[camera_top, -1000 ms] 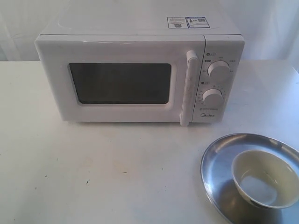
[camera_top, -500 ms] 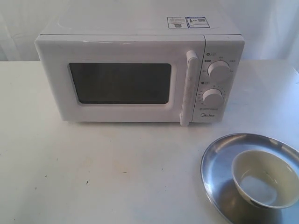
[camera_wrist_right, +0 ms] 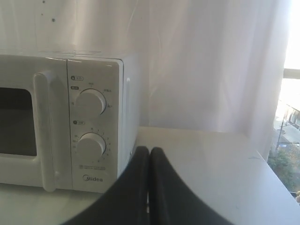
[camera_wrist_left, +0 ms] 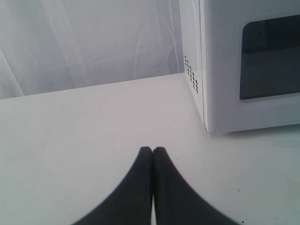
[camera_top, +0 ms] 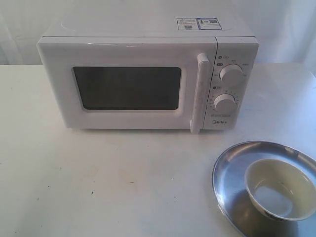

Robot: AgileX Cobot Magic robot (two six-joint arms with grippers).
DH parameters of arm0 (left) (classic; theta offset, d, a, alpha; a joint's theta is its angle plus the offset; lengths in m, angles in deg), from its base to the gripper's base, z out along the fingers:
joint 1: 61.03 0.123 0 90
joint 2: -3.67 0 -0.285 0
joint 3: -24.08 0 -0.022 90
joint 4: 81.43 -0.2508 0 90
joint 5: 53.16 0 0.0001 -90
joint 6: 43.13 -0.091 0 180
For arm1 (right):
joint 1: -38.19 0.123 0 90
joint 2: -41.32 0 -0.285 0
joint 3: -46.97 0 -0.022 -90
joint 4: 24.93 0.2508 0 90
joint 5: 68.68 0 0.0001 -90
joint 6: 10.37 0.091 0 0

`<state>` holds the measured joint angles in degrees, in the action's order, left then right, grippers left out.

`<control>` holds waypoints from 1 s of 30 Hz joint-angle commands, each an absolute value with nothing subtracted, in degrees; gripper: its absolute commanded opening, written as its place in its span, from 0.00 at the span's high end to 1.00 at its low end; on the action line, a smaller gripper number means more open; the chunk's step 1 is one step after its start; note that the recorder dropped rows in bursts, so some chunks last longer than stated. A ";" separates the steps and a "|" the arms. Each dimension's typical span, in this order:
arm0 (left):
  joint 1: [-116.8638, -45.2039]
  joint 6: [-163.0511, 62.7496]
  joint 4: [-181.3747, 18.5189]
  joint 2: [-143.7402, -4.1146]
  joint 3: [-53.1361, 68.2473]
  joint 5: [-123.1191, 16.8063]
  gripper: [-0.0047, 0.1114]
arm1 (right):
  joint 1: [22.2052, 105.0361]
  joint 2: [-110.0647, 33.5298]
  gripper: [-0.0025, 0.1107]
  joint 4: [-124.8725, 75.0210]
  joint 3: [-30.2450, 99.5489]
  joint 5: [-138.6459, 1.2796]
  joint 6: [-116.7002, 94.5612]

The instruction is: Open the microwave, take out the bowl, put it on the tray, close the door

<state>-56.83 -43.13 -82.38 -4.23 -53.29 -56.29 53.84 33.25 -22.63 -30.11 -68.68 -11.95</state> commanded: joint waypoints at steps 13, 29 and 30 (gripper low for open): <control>-56.83 -43.13 -81.93 -4.11 -53.14 -56.58 0.96 | 53.47 33.53 0.98 -22.53 -30.24 -69.33 -11.55; -56.83 -43.13 -81.93 -4.11 -53.14 -56.58 0.96 | 53.47 33.53 0.98 -22.53 -30.24 -69.33 -11.55; -56.83 -43.13 -81.93 -4.11 -53.14 -56.58 0.96 | 53.47 33.53 0.98 -22.53 -30.24 -69.33 -11.55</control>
